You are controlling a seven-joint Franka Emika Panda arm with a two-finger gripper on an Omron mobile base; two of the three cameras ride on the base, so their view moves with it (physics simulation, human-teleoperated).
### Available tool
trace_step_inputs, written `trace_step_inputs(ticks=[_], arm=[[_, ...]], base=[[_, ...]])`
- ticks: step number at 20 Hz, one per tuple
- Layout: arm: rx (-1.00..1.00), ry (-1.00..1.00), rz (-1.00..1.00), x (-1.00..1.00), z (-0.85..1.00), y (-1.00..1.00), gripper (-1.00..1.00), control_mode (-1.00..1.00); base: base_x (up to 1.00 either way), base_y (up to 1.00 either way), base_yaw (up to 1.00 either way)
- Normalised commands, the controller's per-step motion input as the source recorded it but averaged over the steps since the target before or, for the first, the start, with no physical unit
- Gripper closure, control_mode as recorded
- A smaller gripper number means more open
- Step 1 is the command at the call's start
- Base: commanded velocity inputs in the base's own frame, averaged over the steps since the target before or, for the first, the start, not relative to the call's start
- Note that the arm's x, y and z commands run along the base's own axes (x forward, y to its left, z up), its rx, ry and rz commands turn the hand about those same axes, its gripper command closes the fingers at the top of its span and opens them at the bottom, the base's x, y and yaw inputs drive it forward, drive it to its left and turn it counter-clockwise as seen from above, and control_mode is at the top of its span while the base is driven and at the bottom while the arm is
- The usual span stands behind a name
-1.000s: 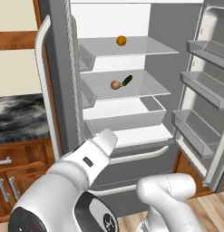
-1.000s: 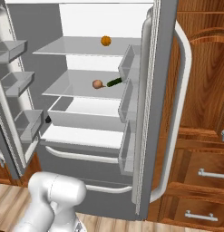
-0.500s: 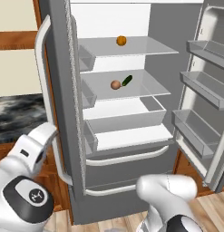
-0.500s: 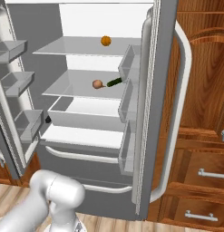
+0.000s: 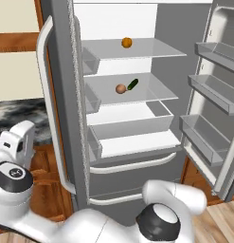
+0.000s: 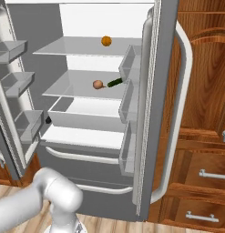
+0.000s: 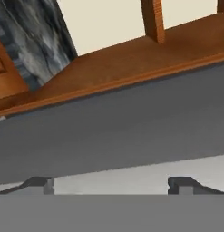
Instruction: Place the onion in the correct fridge rack based on whether it is a fruit or vegetable. Finally, close the fridge door.
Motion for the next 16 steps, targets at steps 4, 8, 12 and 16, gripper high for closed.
trace_step_inputs(ticks=[4,8,12,16], arm=[[-0.13,0.16,0.00,0.86,-0.35,0.44,-1.00,-1.00],[-0.08,0.15,0.00,0.55,-0.22,-0.04,-1.00,-1.00],[-0.02,0.12,0.00,0.51,-0.14,-0.44,-1.00,-1.00],[0.00,0.09,0.00,0.45,-0.07,-0.69,-1.00,-1.00]], base=[[0.00,0.00,0.00],[0.00,0.00,0.00],[0.00,0.00,0.00],[0.00,0.00,0.00]])
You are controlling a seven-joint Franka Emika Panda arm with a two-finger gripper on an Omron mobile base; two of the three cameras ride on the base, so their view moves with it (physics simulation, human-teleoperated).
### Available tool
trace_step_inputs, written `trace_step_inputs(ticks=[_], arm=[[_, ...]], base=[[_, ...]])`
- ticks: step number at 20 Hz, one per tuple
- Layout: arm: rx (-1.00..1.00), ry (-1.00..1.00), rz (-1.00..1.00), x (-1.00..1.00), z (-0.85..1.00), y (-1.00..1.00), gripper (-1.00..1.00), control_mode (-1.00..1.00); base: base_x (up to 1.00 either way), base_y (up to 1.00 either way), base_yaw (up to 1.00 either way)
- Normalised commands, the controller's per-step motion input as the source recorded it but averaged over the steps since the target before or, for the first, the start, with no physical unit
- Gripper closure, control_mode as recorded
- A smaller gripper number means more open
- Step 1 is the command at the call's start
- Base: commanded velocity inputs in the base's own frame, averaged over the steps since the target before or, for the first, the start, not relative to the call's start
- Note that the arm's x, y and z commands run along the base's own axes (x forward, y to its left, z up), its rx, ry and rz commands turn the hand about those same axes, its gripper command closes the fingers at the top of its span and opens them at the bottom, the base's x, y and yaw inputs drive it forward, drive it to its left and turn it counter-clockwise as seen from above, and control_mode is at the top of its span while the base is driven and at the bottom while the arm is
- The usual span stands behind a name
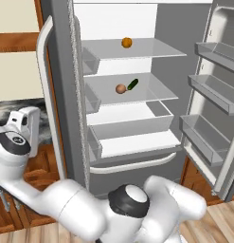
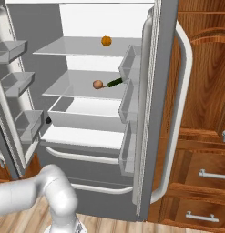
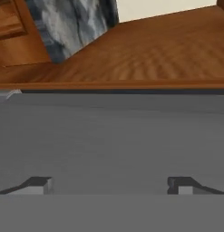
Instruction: Place the onion in the correct fridge rack based on whether it is a fruit or vegetable. Finally, close the fridge door.
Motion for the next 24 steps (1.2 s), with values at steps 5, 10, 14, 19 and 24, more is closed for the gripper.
trace_step_inputs(ticks=[5,10,14,19,24], arm=[[0.00,0.04,0.00,0.22,-0.01,-0.84,-1.00,-1.00],[0.00,0.00,0.00,0.00,0.00,-0.95,-1.00,-1.00],[0.00,0.00,0.00,0.00,0.00,-1.00,-1.00,-1.00],[0.00,0.00,0.00,0.03,0.00,-0.95,-1.00,-1.00],[0.00,0.00,0.00,0.26,0.00,-0.79,-1.00,-1.00]], base=[[0.00,0.00,0.00],[0.00,0.00,0.00],[0.00,0.00,0.00],[0.00,0.00,0.00],[0.00,0.00,0.00]])
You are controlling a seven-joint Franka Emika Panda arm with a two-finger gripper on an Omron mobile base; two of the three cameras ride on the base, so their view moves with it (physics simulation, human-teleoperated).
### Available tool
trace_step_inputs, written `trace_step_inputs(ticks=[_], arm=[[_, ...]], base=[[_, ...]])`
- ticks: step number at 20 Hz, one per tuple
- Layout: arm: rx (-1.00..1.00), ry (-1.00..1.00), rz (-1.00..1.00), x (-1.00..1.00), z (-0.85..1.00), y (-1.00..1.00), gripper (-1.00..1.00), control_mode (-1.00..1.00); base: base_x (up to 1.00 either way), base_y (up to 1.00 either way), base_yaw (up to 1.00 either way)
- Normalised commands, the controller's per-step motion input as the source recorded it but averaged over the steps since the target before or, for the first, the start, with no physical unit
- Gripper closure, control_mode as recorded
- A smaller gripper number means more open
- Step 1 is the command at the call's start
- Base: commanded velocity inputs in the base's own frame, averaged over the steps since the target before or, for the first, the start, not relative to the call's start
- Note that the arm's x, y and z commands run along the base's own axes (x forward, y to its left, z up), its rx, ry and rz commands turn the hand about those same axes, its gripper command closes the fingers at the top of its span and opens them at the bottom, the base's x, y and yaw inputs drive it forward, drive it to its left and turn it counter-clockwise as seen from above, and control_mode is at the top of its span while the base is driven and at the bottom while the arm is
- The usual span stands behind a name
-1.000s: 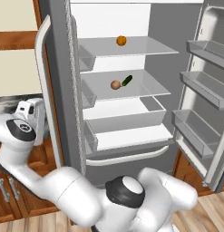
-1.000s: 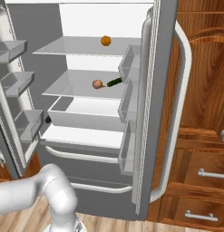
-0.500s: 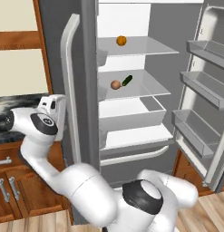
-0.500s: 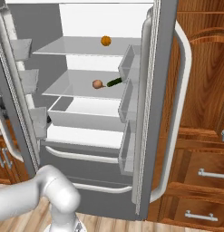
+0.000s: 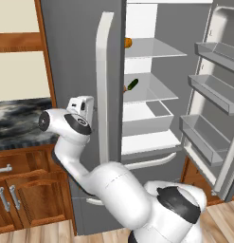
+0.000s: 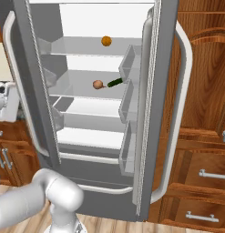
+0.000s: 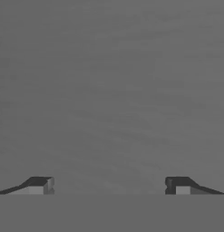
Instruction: Place the onion in the correct fridge rack based on whether it is a fruit or vegetable. Finally, close the fridge door.
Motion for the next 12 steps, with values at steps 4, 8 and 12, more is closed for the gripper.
trace_step_inputs(ticks=[4,8,12], arm=[[0.00,0.00,0.01,0.48,0.01,-0.38,-1.00,-1.00],[0.00,0.00,0.05,0.69,0.00,-0.08,-1.00,-1.00],[0.00,0.00,0.08,0.84,0.00,0.00,-1.00,-1.00]], base=[[0.00,0.00,0.00],[0.00,0.00,0.00],[0.00,0.00,0.00]])
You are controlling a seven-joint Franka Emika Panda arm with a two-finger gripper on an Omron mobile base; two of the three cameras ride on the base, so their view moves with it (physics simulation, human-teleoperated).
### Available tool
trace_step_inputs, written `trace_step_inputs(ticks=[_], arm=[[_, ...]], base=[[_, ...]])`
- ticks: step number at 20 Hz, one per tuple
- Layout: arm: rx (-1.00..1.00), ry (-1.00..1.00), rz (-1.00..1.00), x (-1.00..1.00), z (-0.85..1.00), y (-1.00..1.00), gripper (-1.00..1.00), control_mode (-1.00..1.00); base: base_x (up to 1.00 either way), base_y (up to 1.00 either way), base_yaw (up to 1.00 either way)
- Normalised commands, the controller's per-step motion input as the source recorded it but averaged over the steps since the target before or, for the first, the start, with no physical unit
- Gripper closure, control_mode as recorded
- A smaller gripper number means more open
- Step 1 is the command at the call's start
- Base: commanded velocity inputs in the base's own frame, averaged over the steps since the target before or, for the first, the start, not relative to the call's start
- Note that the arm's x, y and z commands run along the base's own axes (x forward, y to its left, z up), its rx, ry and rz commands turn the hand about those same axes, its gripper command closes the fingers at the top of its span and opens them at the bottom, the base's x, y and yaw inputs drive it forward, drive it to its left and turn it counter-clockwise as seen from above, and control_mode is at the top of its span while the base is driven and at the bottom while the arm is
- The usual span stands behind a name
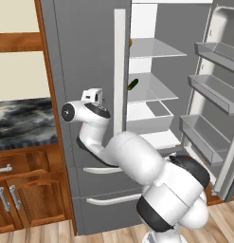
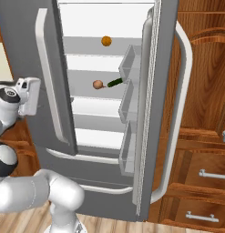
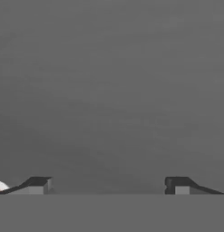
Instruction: Place the onion in the correct fridge rack based on whether it is a fruit or vegetable. Finally, close the fridge door.
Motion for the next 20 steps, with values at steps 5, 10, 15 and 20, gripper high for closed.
trace_step_inputs(ticks=[5,10,15,20], arm=[[0.00,0.00,0.08,0.66,0.00,0.00,-1.00,-1.00],[0.00,0.00,0.06,0.52,-0.01,0.00,-1.00,-1.00],[0.00,0.01,0.07,0.58,-0.26,0.00,-1.00,-1.00],[0.03,-0.07,0.02,-0.51,-0.21,-0.07,-1.00,-1.00]], base=[[0.00,0.00,0.00],[0.00,0.00,0.00],[0.00,0.00,0.00],[0.00,0.00,0.00]])
